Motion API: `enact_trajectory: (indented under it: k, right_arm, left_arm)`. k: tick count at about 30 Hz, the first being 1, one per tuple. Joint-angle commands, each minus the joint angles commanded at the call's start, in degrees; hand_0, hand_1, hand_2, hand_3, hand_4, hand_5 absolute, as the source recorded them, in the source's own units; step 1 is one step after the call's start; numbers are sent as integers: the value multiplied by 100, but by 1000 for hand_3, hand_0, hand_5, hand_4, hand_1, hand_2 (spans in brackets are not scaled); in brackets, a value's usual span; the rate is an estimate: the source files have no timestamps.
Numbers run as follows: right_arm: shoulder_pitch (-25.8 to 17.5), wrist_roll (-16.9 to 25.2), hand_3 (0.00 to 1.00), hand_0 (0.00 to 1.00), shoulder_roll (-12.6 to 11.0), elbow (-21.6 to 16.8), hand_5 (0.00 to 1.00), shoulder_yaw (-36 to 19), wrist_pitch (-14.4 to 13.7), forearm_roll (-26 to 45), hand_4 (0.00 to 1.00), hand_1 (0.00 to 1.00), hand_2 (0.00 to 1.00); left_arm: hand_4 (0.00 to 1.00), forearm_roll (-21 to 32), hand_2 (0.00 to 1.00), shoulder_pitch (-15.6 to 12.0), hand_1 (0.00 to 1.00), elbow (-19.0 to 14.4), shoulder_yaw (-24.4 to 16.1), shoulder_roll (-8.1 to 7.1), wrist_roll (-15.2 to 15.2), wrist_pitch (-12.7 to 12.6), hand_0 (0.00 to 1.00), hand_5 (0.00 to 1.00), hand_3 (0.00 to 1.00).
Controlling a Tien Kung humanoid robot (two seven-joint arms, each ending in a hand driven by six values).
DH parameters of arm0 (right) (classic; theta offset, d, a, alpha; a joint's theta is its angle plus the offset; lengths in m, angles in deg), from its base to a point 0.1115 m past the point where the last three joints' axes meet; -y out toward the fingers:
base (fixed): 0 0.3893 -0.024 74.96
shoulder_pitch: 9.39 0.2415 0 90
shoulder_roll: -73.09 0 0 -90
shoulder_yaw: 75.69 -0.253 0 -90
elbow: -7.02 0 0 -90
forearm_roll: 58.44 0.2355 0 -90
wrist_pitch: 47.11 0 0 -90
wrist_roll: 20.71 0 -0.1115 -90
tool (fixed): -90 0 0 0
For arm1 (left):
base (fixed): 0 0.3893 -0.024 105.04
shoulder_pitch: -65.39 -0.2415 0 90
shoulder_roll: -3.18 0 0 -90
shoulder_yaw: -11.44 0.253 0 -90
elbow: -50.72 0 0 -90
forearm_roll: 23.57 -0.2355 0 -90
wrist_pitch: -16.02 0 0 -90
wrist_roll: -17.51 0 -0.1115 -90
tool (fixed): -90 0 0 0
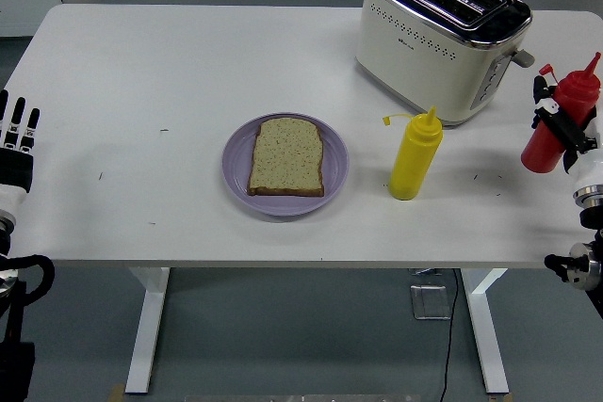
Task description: Pick up the cup,pour liquid into bread,place the cup on the desk
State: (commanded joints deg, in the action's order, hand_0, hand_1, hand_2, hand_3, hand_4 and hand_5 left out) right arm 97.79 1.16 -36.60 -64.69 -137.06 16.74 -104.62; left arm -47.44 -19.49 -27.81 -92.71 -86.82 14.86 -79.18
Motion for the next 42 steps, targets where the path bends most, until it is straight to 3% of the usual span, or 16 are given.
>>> enact_trajectory:
  k: [16, 17, 22, 23, 28, 29, 34, 35, 40, 41, 42]
  right_arm:
    - [374, 452, 346, 119, 354, 746, 275, 547, -101, 586, 655, 125, 273]
    - [378, 465, 376, 217, 360, 759, 270, 558, -106, 606, 657, 221, 354]
    - [370, 619, 376, 217, 370, 847, 270, 657, -192, 772, 657, 221, 354]
    - [362, 647, 405, 303, 368, 861, 264, 666, -210, 795, 663, 306, 396]
    - [321, 772, 405, 303, 357, 903, 264, 679, -311, 874, 663, 306, 396]
    - [310, 787, 574, 495, 356, 909, 261, 676, -333, 861, 688, 501, 530]
    - [241, 806, 574, 495, 328, 911, 261, 653, -419, 759, 688, 501, 530]
    - [224, 802, 720, 642, 314, 906, 267, 644, -424, 731, 712, 614, 640]
    - [180, 751, 720, 642, 275, 906, 267, 630, -428, 621, 712, 614, 640]
    - [167, 727, 815, 729, 269, 905, 278, 620, -421, 577, 737, 691, 743]
    - [157, 710, 815, 729, 266, 903, 278, 609, -415, 545, 737, 691, 743]
  left_arm:
    - [512, -3, 736, -2, 736, -2, 7, 0, -3, 2, 784, 998, 692]
    - [511, -3, 735, -2, 736, -2, 8, 0, -3, 2, 784, 998, 691]
    - [511, -7, 735, -16, 736, 0, 17, 0, 0, 4, 784, 998, 691]
    - [512, -7, 736, -18, 736, 1, 20, 0, 0, 4, 784, 998, 692]
    - [512, -8, 736, -26, 736, 5, 30, 0, 0, 5, 784, 998, 692]
    - [511, -8, 736, -27, 736, 5, 31, 0, 0, 5, 784, 998, 692]
    - [511, -5, 736, -38, 736, 1, 42, 0, 2, 5, 784, 998, 692]
    - [511, -4, 736, -41, 736, -1, 43, 0, 1, 4, 785, 998, 692]
    - [511, -1, 736, -46, 736, -5, 39, 0, 1, 2, 785, 998, 692]
    - [511, -1, 735, -45, 736, -7, 36, 0, 1, 2, 784, 998, 692]
    - [511, -1, 735, -44, 736, -8, 34, 0, 1, 2, 784, 998, 692]
